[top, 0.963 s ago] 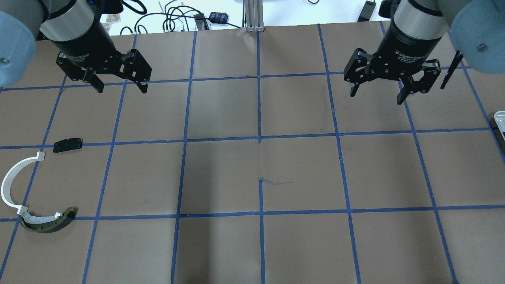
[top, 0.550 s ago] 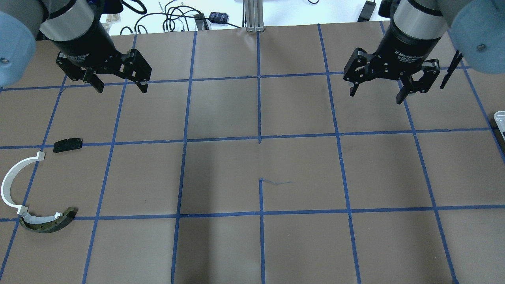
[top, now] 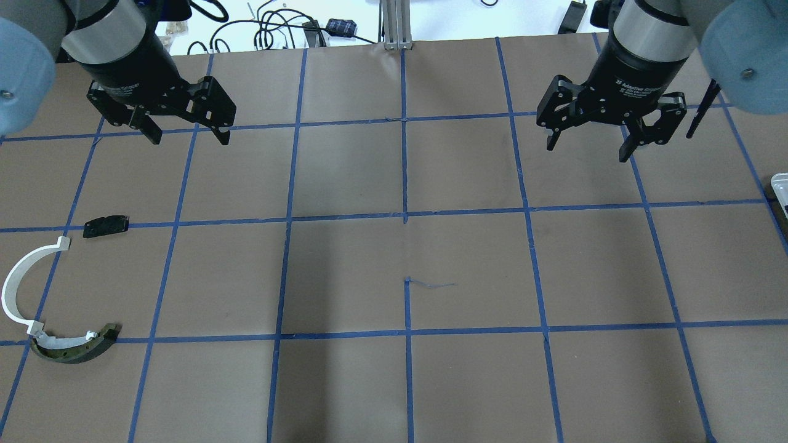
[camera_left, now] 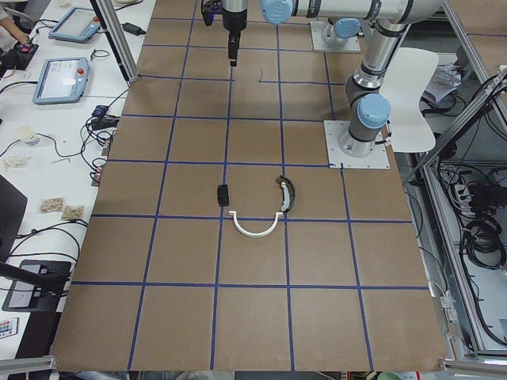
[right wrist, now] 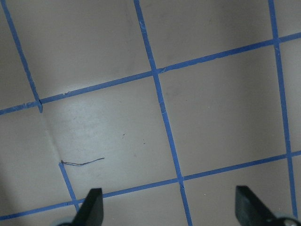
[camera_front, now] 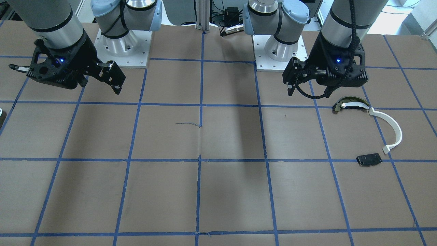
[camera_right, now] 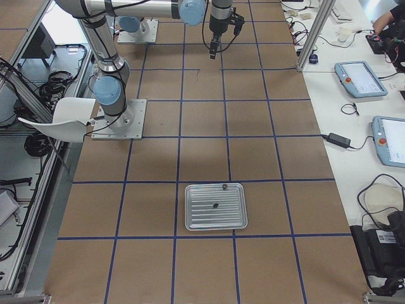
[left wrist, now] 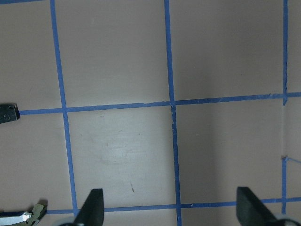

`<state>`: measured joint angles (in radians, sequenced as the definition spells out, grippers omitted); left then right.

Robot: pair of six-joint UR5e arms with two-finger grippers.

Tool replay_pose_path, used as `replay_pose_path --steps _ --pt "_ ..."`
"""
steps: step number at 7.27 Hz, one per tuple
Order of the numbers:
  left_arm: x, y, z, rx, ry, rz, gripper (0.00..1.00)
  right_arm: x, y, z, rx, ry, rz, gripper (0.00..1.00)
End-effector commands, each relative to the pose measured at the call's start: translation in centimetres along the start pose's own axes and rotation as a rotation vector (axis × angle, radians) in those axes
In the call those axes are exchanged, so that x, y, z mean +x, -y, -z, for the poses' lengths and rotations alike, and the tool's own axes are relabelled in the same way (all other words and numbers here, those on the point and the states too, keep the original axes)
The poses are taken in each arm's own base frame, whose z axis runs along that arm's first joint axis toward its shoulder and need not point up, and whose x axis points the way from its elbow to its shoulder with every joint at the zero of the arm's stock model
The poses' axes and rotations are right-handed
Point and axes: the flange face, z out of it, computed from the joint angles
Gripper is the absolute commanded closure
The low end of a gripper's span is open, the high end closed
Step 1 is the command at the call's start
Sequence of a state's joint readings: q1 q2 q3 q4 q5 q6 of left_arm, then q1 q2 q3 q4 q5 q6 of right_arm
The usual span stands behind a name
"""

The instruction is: Place bearing gear from tray to pile

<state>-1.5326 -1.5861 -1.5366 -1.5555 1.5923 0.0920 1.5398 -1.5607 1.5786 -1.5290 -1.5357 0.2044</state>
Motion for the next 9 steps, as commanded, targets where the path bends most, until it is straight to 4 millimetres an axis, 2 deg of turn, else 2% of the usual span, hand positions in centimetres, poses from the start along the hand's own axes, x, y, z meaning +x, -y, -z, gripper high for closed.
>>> replay_pose_path --steps 1,2,3,4,5,6,7,9 --pt "0.0 0.0 0.1 0.001 0.0 0.0 0.0 0.9 0.7 -0.1 0.003 0.007 -0.007 0.0" --pt "0.1 0.0 0.1 0.001 0.0 -0.001 0.0 2.5 1.5 0.0 0.007 0.011 0.03 0.0" --pt "0.1 0.0 0.0 0.0 0.0 -0.001 0.0 6.6 3.1 0.2 0.009 0.013 0.176 0.0" --pt "0.0 0.0 0.0 0.0 0.0 0.0 0.0 12.0 4.7 0.5 0.018 0.009 0.353 0.0" --pt "0.1 0.0 0.1 0.001 0.0 -0.001 0.0 18.9 6.1 0.3 0.02 0.023 0.453 0.0" --pt "0.1 0.0 0.0 0.0 0.0 -0.001 0.0 25.2 7.3 -1.2 0.001 0.05 0.526 0.0" --pt "0.0 0.0 0.1 0.001 0.0 0.0 0.0 30.1 7.9 -2.2 0.007 0.06 0.656 0.0" --pt "0.0 0.0 0.0 0.0 0.0 0.0 0.0 39.6 10.2 -6.1 0.037 0.079 0.825 0.0"
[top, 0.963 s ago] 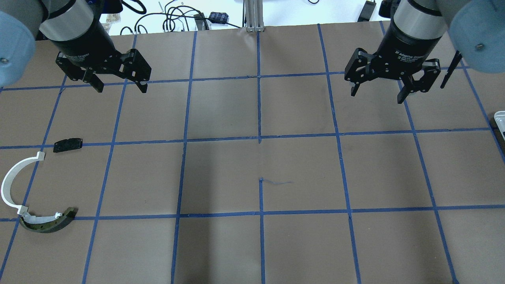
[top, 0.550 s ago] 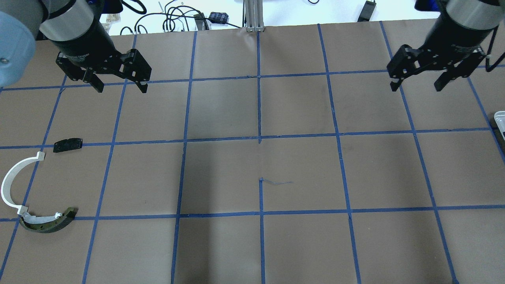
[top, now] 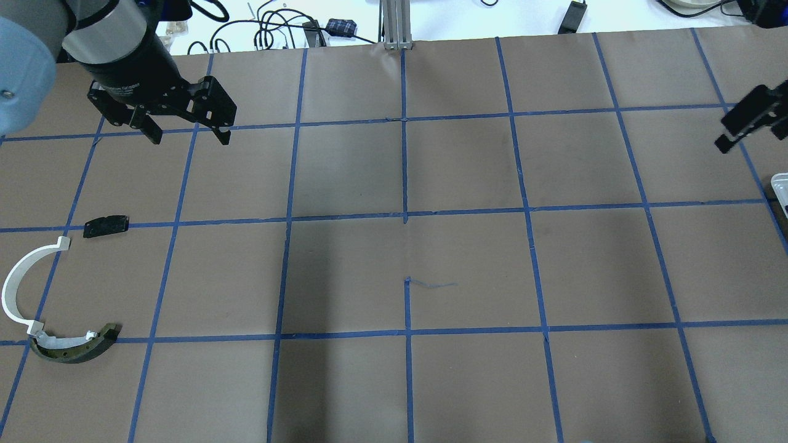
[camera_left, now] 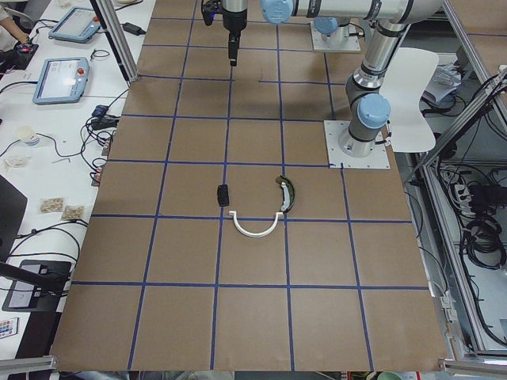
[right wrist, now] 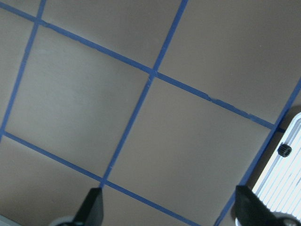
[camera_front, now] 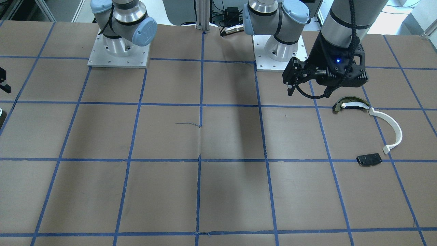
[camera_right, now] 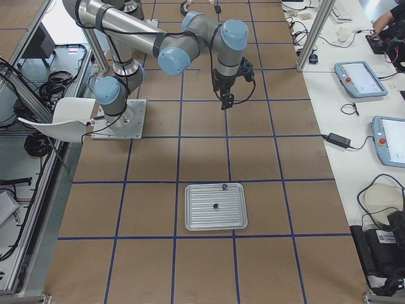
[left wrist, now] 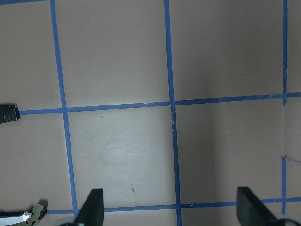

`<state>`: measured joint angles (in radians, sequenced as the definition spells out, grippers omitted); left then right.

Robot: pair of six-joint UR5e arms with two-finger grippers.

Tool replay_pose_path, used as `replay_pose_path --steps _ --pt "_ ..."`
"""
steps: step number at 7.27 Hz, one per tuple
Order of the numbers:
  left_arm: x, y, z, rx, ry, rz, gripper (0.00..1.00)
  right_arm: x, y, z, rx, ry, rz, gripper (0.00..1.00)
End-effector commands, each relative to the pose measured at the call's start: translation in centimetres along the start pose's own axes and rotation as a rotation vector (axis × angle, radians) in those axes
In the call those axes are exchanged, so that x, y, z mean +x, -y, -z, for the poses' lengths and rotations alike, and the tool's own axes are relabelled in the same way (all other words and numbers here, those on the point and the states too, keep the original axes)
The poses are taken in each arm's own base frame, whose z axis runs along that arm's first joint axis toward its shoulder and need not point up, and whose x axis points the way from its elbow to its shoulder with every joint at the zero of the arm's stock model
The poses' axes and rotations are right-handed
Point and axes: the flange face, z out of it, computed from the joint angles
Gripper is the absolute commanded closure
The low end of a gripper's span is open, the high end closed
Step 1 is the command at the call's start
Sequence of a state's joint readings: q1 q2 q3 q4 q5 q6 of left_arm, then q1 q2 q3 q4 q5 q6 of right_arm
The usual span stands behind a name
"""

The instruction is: Place bearing gear from tray to pile

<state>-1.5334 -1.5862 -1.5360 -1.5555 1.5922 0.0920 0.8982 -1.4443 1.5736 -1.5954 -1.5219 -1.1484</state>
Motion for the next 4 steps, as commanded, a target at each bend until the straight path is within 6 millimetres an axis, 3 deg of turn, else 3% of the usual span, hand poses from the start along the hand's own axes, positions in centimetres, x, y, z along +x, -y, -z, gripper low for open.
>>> replay_pose_path --steps 1,2,4 --pt "0.0 0.0 0.0 -0.001 0.0 -0.001 0.0 9.6 -5.6 -4.7 0.069 0.025 0.227 0.01" --pt "0.0 0.0 0.0 -0.001 0.0 -0.001 0.0 12.7 -7.6 -7.6 0.101 0.046 0.343 0.02" --pt "0.0 0.0 0.0 -0.001 0.0 -0.001 0.0 16.5 -8.1 -12.7 0.119 0.037 0.559 0.02"
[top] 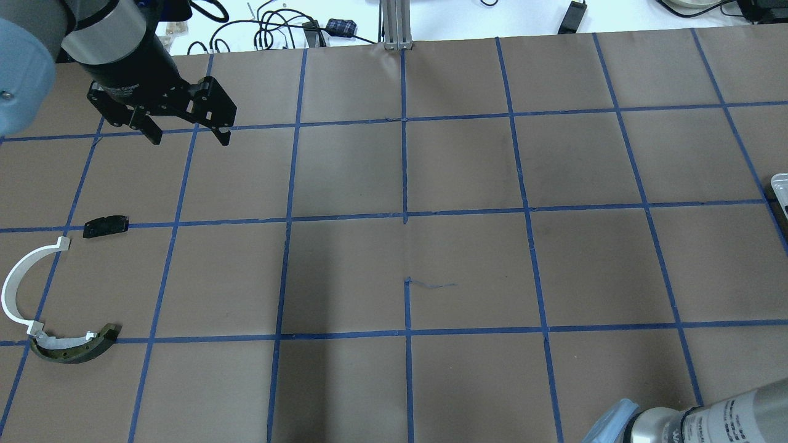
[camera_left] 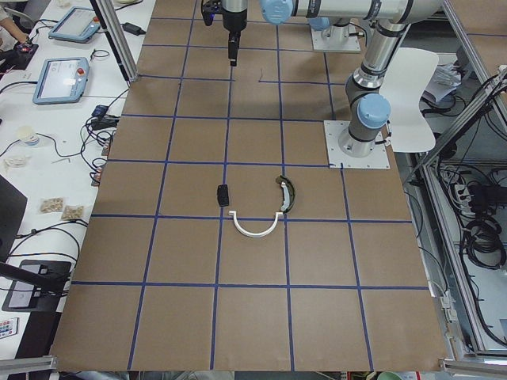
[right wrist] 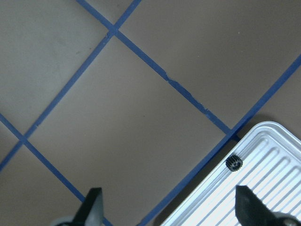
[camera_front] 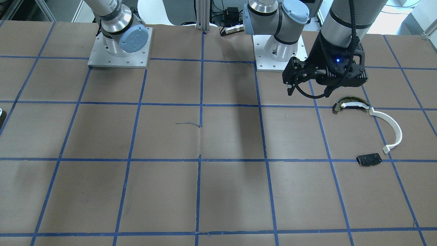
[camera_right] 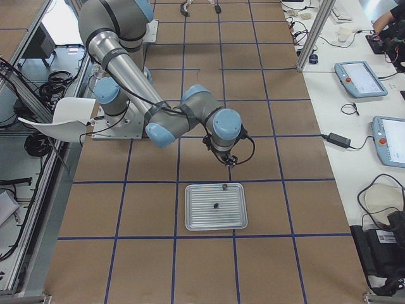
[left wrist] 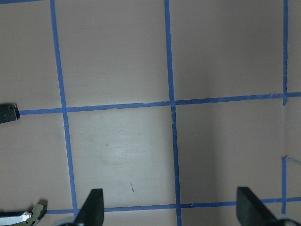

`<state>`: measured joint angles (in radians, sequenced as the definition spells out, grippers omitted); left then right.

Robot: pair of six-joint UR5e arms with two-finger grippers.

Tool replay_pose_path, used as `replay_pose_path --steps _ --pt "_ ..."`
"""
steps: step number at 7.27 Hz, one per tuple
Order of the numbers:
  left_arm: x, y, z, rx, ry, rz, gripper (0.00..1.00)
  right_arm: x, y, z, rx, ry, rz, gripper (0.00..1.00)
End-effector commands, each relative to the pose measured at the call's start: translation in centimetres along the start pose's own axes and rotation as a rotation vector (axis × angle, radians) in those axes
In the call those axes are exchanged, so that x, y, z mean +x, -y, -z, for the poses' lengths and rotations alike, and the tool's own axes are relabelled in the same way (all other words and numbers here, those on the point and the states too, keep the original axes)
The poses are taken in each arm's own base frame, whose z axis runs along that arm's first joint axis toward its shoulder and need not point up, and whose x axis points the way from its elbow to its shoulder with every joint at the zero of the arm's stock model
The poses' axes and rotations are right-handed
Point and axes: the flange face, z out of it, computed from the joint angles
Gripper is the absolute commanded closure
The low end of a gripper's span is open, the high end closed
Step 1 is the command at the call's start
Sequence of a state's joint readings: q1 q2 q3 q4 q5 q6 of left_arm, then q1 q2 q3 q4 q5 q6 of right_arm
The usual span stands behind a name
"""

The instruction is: Place bearing gear from tray to pile

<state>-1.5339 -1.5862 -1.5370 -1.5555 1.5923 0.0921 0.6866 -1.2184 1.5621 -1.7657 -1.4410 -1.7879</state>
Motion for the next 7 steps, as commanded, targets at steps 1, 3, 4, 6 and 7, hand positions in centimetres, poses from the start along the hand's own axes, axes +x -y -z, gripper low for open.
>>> replay_pose_path --steps 1,3,4,6,7 --pt "0.0 0.0 0.0 0.0 0.0 0.0 0.0 3.3 -2.7 -5.5 0.01 0.005 0.188 0.02" --pt "0.0 0.0 0.0 0.0 0.0 0.0 0.0 5.5 -3.7 -9.0 -0.003 -0.03 0.28 0.04" --pt "0.0 0.0 0.0 0.0 0.0 0.0 0.0 6.0 -3.9 -9.9 -0.011 -0.044 0.312 0.04" --pt "0.0 0.0 0.0 0.0 0.0 0.0 0.0 6.2 -4.2 -11.8 0.001 -0.011 0.317 0.04" --pt "0.1 0.0 0.0 0.0 0.0 -0.002 0.0 6.2 -4.3 -12.1 -0.001 -0.004 0.316 0.07"
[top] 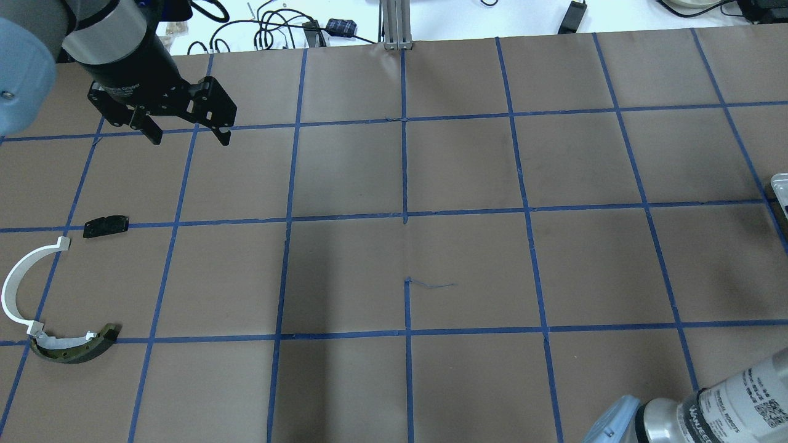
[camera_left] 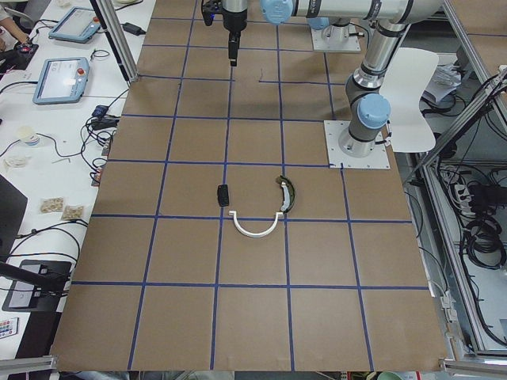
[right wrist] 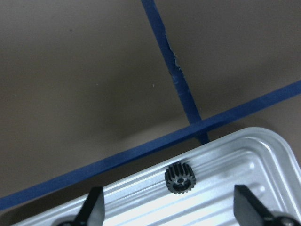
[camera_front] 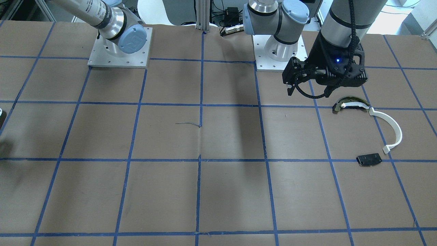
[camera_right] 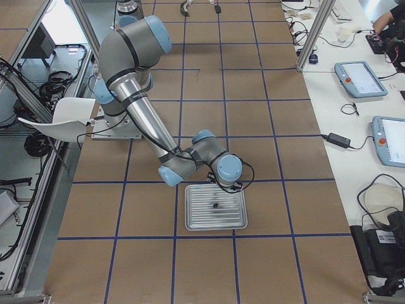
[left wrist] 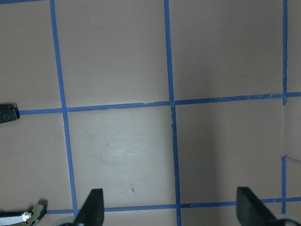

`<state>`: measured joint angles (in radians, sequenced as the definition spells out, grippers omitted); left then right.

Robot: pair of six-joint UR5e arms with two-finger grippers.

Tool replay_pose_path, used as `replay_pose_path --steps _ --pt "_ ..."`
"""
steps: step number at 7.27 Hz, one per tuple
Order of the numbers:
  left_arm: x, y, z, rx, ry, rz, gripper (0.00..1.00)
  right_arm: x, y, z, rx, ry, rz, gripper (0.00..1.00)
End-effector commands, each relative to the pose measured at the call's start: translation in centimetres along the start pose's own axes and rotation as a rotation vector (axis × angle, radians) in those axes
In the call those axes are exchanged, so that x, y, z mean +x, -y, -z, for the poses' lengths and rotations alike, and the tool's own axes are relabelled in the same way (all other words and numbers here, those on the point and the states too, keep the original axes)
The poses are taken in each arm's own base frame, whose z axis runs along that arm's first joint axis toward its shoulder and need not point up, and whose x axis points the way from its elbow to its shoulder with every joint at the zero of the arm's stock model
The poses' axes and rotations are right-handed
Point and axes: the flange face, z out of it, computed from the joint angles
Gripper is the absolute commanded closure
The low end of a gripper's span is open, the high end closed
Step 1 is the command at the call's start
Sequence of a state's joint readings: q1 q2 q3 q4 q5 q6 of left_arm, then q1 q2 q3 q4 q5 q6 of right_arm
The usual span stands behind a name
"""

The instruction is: Place bearing gear from tray to pile

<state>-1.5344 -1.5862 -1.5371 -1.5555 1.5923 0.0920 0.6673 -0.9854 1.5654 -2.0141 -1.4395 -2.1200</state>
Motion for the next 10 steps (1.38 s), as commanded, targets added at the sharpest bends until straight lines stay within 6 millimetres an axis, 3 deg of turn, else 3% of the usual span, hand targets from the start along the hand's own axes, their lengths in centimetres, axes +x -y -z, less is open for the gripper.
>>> replay_pose_path --steps 1,3,4,6,7,8,10 --pt "0.06 -0.03 -0.07 -0.001 0.0 -0.001 0.0 0.01 -0.25 -1.05 0.003 0.019 0.001 0.1" --pt "0.14 -0.04 -0.07 -0.001 0.0 -0.003 0.0 0.02 -0.32 -1.35 0.005 0.024 0.0 0.12" --pt "0.06 -0.03 -0.07 -0.001 0.0 -0.001 0.0 0.02 -0.32 -1.35 0.005 0.024 0.0 0.21" --pt "0.03 -0.08 0.01 0.0 0.003 -0.004 0.0 0.0 -0.36 -1.35 0.001 0.026 -0.007 0.65" --pt "0.11 -0.08 0.02 0.001 0.003 -0.006 0.0 -0.1 -0.39 -1.33 -0.005 0.031 -0.011 0.92" --pt "0.05 -0.06 0.02 0.001 0.002 -0.004 0.0 -0.31 -0.54 -1.06 -0.027 0.048 -0.014 1.0" --pt "0.04 -0.01 -0.06 0.0 0.002 -0.004 0.0 -0.83 -0.53 -0.54 -0.036 0.079 -0.037 1.0"
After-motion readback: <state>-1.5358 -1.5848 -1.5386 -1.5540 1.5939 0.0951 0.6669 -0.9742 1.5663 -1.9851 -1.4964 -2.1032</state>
